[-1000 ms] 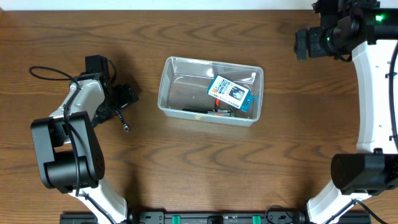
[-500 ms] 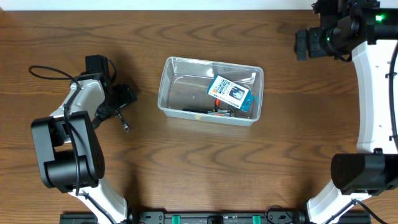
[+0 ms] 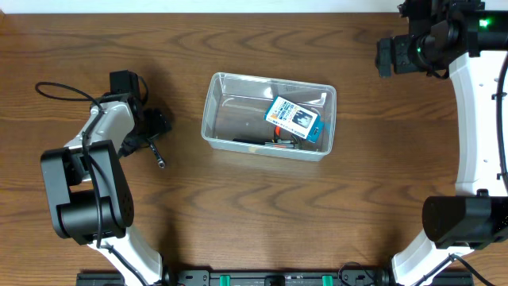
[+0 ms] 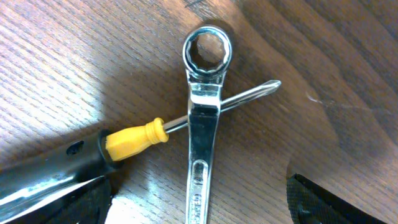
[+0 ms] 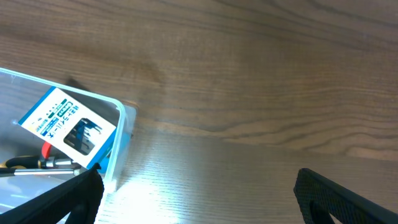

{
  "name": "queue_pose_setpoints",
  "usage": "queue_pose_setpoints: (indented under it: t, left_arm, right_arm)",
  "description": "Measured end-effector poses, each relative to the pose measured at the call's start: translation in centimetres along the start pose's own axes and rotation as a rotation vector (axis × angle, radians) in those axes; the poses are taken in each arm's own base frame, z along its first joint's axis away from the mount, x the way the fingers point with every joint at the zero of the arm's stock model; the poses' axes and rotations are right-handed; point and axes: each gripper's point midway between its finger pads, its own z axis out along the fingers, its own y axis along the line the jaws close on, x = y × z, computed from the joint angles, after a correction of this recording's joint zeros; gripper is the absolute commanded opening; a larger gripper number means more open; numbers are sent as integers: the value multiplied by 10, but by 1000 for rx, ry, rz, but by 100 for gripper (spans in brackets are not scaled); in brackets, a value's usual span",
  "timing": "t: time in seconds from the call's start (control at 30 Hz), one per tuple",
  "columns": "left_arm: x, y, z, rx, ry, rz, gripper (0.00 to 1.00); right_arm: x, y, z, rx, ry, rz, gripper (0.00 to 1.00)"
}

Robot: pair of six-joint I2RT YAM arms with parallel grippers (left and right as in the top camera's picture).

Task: Pack container
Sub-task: 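Lower the left gripper and grasp the silver wrench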

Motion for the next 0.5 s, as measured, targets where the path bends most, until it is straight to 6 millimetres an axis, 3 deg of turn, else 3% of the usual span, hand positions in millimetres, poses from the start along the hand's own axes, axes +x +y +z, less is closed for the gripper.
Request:
queue_pose_setpoints:
  t: [0.23, 0.5]
  left_arm:
    - [0, 1, 1, -8, -2, 0, 82]
    - [-1, 5, 1, -27, -8, 1, 81]
  right_arm:
    - [0, 0, 0, 0, 0, 0, 99]
    - [0, 0, 0, 0, 1, 0, 99]
